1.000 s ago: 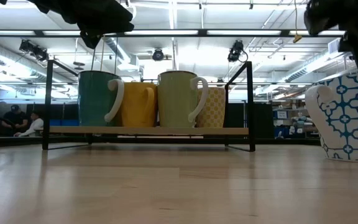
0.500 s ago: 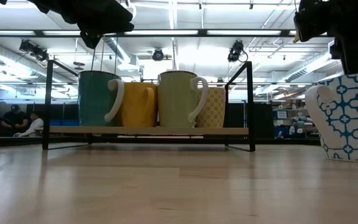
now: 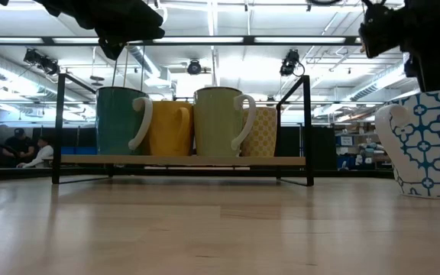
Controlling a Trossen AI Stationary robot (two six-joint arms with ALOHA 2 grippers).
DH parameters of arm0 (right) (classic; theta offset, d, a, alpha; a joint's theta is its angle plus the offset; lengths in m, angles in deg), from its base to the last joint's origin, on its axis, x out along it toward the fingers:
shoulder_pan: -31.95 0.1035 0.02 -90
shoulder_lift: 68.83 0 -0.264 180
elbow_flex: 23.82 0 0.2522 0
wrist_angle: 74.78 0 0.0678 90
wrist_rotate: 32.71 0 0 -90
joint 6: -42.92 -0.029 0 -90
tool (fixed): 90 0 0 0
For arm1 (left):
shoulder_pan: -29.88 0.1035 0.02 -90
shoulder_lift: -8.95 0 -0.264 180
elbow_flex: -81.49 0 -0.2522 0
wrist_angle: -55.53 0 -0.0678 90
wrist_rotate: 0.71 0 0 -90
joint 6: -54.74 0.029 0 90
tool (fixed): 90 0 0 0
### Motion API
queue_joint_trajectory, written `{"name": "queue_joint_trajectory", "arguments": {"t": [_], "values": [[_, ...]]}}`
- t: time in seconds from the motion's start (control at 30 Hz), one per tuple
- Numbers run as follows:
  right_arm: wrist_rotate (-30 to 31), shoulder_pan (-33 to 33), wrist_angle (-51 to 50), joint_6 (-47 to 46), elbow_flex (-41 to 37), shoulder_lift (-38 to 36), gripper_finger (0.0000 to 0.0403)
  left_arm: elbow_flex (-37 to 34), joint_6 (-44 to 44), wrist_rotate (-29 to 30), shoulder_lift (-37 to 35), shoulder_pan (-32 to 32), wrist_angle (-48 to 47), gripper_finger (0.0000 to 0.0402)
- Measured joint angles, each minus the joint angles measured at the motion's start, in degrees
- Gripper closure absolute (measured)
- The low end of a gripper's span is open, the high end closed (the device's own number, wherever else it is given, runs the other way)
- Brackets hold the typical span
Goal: Place coffee mugs
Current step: Put the blue patterned mug on the shelf
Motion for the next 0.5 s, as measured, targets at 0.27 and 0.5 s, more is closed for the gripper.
{"name": "queue_joint_trajectory", "arguments": {"t": [0.27, 0.5], "values": [[-0.33, -0.40, 0.47, 0.01, -2.19, 3.73, 0.0254, 0.00, -0.08, 0.00, 0.00, 0.00, 0.02, 0.0290], [-4.34, -0.46, 0.80, 3.84, -2.27, 6.29, 0.0261, 0.00, -0.09, 0.00, 0.00, 0.00, 0.02, 0.0290]]}}
